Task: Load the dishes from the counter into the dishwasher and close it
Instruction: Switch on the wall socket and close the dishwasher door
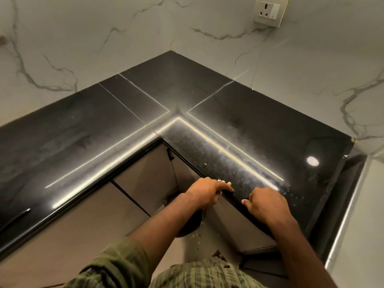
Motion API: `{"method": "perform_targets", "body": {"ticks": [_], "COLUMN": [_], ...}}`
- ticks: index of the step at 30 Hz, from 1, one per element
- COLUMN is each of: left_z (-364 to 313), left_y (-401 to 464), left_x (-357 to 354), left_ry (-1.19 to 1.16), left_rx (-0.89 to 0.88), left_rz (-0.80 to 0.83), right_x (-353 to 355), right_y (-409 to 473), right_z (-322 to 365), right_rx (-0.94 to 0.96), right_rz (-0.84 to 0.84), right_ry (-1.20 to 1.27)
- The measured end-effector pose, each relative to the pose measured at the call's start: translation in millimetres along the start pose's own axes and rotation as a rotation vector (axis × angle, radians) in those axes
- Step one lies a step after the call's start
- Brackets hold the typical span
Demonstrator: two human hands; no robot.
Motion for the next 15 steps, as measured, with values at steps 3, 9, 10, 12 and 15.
{"method": "perform_targets", "body": {"ticks": [3,9,10,12,15], "left_z": [3.0,13.3,23.8,42.9,57.9], "left_y": [1.7,-1.6,-3.5,-10.6,-20.3], "left_x": [3.3,1.0,-1.0,-4.8,-12.9], "left_ry": [0.027,0.149,0.15,0.127,0.138], "left_rx": [0.036,-0.003,0.034,0.088,0.081], "left_rz": [-0.061,-0.149,-0.15,-0.166,-0.16], "right_x": [2.2,5.3,1.9,-9.0,-25.5], "right_y": [5.8,4.1,5.9,11.2,17.1], "right_z": [11.1,36.6,42.3,54.0,71.6], "right_rx": [0.031,0.127,0.152,0.189,0.228], "right_rz": [0.032,0.006,0.012,0.051,0.07], "right_ry": [-0.049,-0.044,-0.024,-0.022,-0.041]}}
Point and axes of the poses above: each hand's wrist, its own y-axis towards the middle knuckle, its own x-axis out of the back of the hand, z = x × y, the point moved 9 cm from there along y, towards the middle knuckle, and after that the axes turned 10 degrees about z, right-handed, at the moved point
